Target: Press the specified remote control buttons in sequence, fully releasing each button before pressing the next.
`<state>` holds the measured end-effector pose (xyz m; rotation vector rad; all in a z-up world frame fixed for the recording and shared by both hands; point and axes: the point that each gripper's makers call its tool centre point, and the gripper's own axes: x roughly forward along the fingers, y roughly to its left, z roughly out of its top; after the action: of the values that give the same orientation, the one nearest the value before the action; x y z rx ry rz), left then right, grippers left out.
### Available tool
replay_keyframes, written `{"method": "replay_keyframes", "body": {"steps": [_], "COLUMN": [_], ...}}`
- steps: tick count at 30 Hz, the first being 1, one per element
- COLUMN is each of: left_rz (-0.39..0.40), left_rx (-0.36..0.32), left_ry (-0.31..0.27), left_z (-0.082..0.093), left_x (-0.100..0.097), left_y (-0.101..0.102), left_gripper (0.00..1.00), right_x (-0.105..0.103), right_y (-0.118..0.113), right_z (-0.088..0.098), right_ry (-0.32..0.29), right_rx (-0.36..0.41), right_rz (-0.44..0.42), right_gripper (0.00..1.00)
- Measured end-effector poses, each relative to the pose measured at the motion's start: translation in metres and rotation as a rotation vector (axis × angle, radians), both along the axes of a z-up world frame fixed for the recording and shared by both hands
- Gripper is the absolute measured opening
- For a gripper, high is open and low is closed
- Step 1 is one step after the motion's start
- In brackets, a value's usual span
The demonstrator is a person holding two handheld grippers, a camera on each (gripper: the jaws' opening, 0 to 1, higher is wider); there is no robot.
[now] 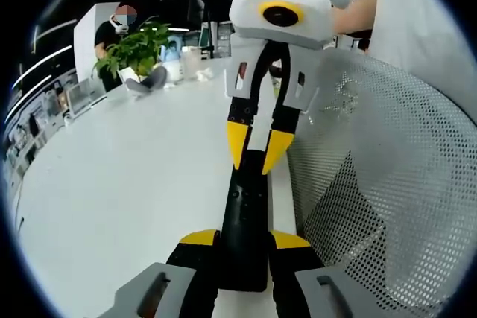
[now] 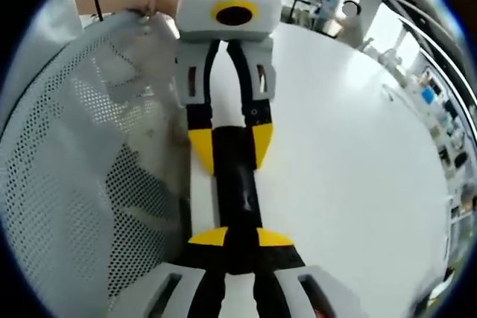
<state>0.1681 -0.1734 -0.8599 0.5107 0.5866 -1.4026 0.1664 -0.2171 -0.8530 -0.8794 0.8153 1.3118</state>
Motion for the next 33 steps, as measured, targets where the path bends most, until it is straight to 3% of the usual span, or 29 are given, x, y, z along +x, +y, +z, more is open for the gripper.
{"method": "replay_keyframes", "body": {"steps": [14,17,25,28,33], "left_rz": [-0.002,-0.002,-0.004,-0.004,-0.002], "left_rx": [0.0,0.0,0.0,0.0,-0.002], "left_ry": [0.0,0.0,0.0,0.0,0.001], "left_z": [0.0004,0.0005,-0.0001,0.0001,0.0001], "left_x": [0.001,0.001,0.0012,0.001,0.0004], "left_y": [0.0005,0.0003,-0.0004,-0.0005,-0.0007], "left_gripper": [0.25,0.25,0.25,0.25,0.25], "right_x": [0.0024,0.0009,0.0047,0.0028,0.0016], "right_y": [0.0013,0.0012,0.0006,0.0007,0.0009], "right_z": [-0.0002,-0.0015,-0.002,-0.0026,-0.0033], "right_ry": [0.119,0.078,0.144,0.096,0.095], "right_rx": [-0.014,-0.062,-0.074,-0.106,-0.134], "right_rz": [-0.054,-0.004,-0.108,-0.027,0.042], "right_gripper": [0.08,0.08,0.07,0.07,0.07]}}
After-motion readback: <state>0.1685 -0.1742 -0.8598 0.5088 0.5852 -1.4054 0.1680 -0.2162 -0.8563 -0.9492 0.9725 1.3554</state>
